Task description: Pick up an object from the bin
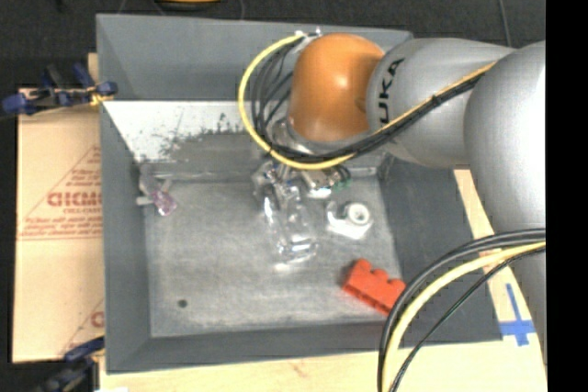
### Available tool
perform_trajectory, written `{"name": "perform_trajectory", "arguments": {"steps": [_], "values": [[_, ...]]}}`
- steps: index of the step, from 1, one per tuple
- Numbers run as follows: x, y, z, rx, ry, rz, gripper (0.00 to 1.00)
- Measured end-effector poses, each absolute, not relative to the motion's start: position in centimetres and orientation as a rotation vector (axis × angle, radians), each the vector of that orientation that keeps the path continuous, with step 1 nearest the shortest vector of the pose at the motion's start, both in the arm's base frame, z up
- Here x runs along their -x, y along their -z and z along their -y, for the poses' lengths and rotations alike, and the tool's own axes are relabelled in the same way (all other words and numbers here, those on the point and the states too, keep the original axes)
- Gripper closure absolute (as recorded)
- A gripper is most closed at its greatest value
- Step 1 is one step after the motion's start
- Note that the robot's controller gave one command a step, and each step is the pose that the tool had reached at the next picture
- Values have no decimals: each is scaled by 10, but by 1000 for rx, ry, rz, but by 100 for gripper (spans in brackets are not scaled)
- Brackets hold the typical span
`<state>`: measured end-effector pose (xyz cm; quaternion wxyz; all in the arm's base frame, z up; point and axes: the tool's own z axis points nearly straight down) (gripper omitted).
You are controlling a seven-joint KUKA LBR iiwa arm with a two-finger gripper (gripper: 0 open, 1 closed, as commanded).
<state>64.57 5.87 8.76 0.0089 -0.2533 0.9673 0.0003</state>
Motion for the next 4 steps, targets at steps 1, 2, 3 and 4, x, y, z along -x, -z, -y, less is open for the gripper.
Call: {"name": "perform_trajectory", "arguments": {"steps": [1,2,3,4], "values": [[-627,-166,-59,798,3,-3026,100],[-593,-111,-61,1034,0,-2967,100],[-594,-113,-61,1028,-1,-2965,0],[-556,-80,-41,1269,5,-2855,0]]}}
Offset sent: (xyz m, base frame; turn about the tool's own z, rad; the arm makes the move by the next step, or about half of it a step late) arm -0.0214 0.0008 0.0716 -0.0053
